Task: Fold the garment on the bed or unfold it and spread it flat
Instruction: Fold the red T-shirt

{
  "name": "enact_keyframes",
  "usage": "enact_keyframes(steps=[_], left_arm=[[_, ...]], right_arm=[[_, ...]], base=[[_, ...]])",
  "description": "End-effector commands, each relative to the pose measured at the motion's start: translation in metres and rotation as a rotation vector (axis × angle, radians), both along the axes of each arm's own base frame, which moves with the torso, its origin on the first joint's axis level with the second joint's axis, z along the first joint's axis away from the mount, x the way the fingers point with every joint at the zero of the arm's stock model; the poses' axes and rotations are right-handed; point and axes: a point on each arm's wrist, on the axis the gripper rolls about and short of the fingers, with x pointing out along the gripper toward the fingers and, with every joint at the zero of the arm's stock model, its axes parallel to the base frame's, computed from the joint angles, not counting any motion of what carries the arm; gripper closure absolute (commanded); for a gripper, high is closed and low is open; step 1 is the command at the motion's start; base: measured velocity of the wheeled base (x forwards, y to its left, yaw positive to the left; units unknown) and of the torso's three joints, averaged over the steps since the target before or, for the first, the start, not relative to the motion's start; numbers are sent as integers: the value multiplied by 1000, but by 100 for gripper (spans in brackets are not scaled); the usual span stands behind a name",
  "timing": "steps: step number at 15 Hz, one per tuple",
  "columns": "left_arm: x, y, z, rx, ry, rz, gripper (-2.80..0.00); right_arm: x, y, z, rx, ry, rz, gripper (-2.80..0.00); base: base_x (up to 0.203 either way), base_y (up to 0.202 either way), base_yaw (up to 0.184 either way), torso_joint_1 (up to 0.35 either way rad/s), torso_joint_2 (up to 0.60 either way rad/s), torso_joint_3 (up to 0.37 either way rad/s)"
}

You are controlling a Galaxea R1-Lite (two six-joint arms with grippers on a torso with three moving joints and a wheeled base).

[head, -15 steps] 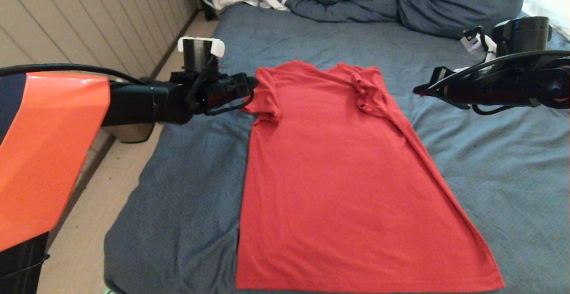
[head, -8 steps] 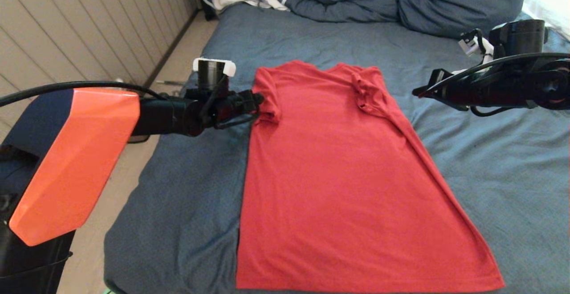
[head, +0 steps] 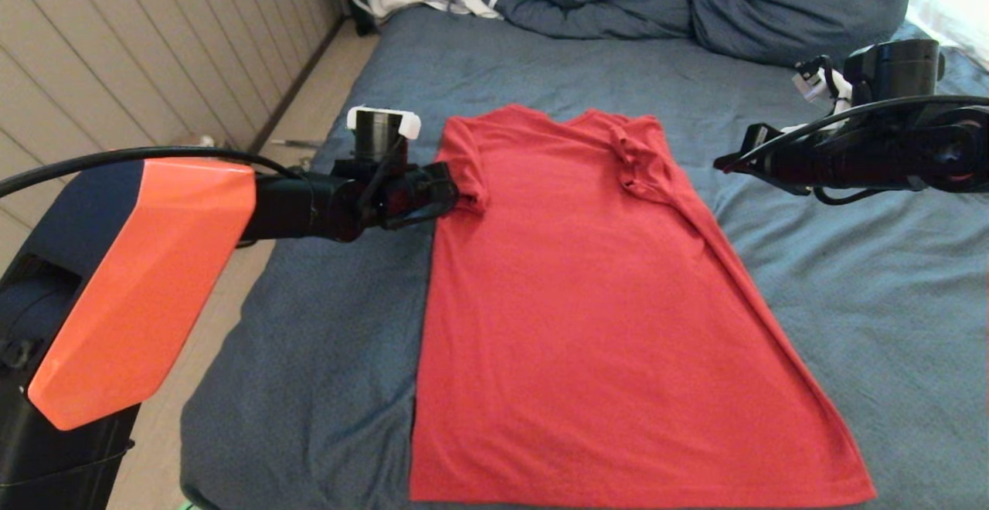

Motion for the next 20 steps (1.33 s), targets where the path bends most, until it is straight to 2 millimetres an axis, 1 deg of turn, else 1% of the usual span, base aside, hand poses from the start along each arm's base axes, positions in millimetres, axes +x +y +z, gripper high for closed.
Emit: enact_keyframes(steps=[1, 6, 9, 11, 14, 16, 20], left_arm=[[-7, -4, 12, -15, -23, -12, 0], [-12, -2, 29, -38, -77, 8, 0], [-18, 3, 53, -62, -168, 74, 0], [-27, -4, 62, -67, -200, 61, 0], [-38, -26, 62, -51, -223, 8, 0], [-45, -43, 57, -26, -233, -36, 0], [-50, -70, 36, 37, -231, -98, 0]], right_arm=[[0, 0, 0, 2, 1, 2, 0], [0, 1, 1, 3, -2, 3, 0], [0, 1, 0, 3, 0, 3, 0], [0, 1, 0, 3, 0, 3, 0], [0, 1, 0, 4, 2, 3, 0], [0, 1, 0, 3, 0, 3, 0], [0, 1, 0, 5, -1, 4, 0]], base=[[0, 0, 0, 0, 0, 0], [0, 0, 0, 0, 0, 0], [0, 0, 0, 0, 0, 0], [0, 0, 0, 0, 0, 0], [0, 0, 0, 0, 0, 0], [0, 0, 0, 0, 0, 0], [0, 0, 0, 0, 0, 0]])
